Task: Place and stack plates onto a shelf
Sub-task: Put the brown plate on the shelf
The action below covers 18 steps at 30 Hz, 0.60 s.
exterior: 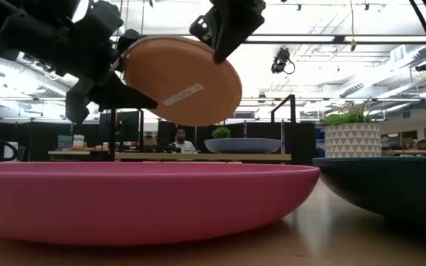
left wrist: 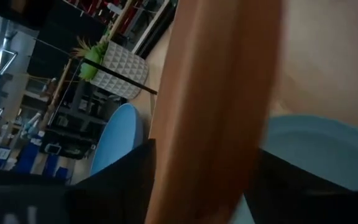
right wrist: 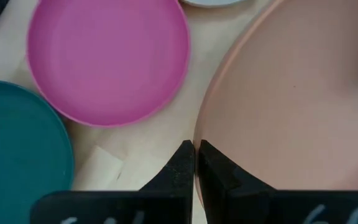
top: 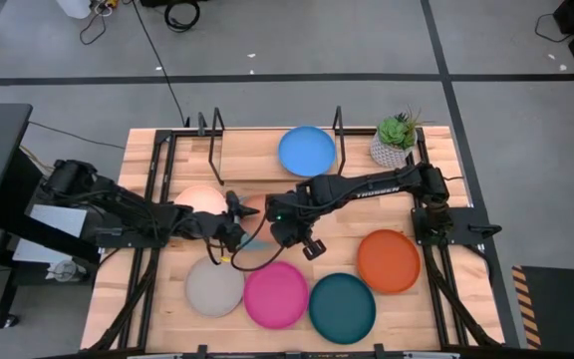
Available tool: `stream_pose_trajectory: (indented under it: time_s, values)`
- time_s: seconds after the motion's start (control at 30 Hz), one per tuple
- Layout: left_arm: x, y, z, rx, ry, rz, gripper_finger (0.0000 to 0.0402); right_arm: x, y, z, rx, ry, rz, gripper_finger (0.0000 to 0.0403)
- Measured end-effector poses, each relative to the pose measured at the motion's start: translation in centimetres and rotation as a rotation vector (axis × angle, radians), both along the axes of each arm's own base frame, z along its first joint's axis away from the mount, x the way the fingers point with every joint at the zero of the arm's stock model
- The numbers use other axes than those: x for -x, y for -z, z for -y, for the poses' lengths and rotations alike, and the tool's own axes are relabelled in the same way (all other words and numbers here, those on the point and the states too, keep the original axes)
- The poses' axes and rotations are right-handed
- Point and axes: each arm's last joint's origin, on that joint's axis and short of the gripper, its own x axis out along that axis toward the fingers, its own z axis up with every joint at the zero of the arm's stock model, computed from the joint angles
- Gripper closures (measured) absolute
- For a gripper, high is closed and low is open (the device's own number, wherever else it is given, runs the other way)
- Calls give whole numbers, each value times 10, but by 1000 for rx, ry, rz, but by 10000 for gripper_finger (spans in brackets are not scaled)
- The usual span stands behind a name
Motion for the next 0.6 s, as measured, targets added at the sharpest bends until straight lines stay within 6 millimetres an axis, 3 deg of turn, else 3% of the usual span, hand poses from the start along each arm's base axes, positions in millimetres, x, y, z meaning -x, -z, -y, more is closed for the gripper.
stream_pose_trajectory:
  time_s: [0.23, 0.4, 0.6]
  values:
    - [-1, 0, 1, 18, -4, 6, 265, 0, 0, -1, -1, 1, -1, 383]
    - [-1, 1, 1, 27, 16, -3, 316, -1, -1, -4, 0, 18, 13, 357]
    - [-1, 0, 1, 31, 20, -1, 354, 0, -27, -1, 61, 99, 57, 307]
